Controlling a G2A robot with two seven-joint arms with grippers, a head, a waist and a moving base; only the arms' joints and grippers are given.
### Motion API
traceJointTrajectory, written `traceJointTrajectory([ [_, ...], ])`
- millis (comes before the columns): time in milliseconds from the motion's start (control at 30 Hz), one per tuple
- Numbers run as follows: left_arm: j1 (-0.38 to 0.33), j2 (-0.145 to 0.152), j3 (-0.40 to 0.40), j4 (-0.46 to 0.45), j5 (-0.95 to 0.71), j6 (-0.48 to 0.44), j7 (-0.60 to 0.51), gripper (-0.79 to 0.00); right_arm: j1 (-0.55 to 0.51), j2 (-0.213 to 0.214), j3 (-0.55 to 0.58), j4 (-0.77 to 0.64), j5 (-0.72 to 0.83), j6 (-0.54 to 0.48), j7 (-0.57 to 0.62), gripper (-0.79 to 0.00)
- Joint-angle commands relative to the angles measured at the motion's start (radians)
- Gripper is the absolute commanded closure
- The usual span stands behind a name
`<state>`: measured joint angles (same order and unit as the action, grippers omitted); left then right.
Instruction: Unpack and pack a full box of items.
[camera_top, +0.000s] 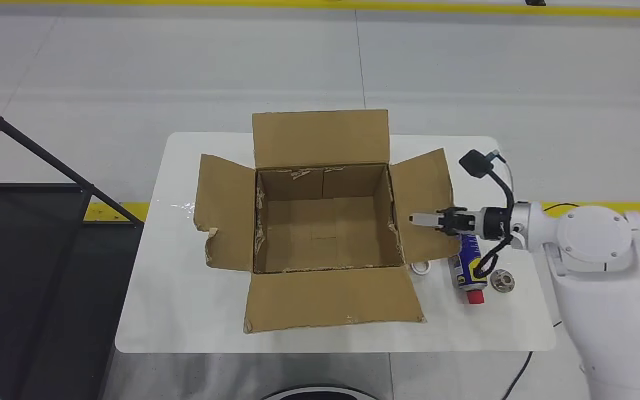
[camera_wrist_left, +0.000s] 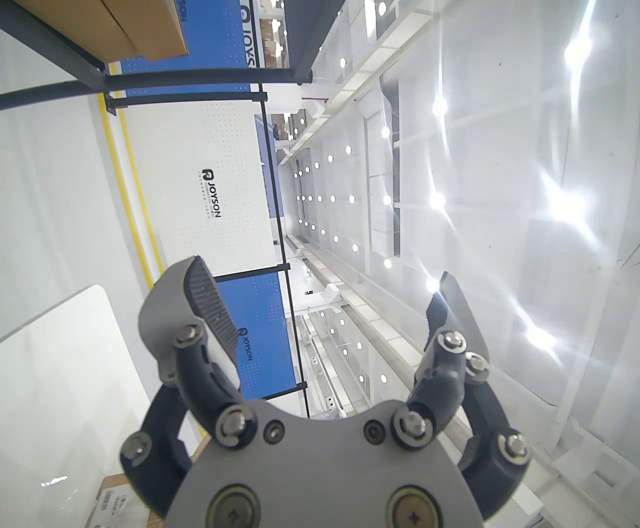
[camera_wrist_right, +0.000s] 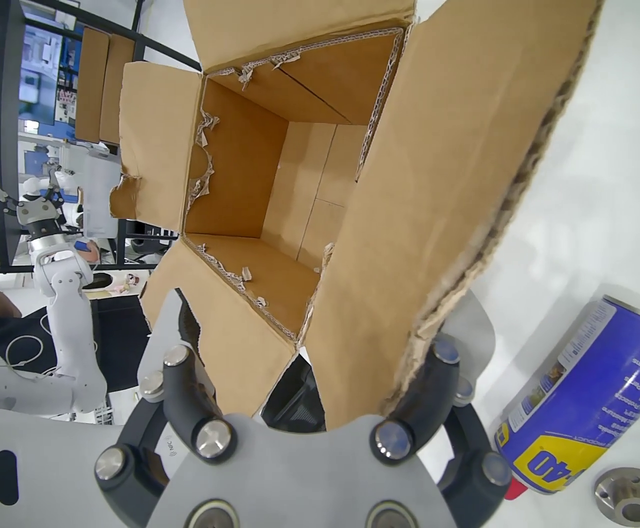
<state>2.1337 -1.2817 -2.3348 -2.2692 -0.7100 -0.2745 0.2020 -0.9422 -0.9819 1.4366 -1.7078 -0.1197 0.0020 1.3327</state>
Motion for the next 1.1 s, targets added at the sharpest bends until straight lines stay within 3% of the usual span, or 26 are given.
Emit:
traceJointTrajectory([
  [0, 0.0, 0.0, 0.0, 0.0, 0.0, 0.0, 0.0, -0.785, -0.002, 0.001, -0.006, -0.001, 0.012, -0.006, -0.002, -0.785],
  [533, 0.0, 0.0, 0.0, 0.0, 0.0, 0.0, 0.0, -0.785, -0.014, 0.013, -0.031, -0.02, 0.019, -0.011, -0.055, -0.785],
  [800, 0.0, 0.0, 0.0, 0.0, 0.0, 0.0, 0.0, -0.785, -0.139, 0.049, 0.163, -0.125, -0.074, -0.069, -0.074, -0.785],
  [1067, 0.0, 0.0, 0.0, 0.0, 0.0, 0.0, 0.0, -0.785, -0.349, 0.076, 0.337, -0.247, -0.381, -0.006, -0.125, -0.785],
])
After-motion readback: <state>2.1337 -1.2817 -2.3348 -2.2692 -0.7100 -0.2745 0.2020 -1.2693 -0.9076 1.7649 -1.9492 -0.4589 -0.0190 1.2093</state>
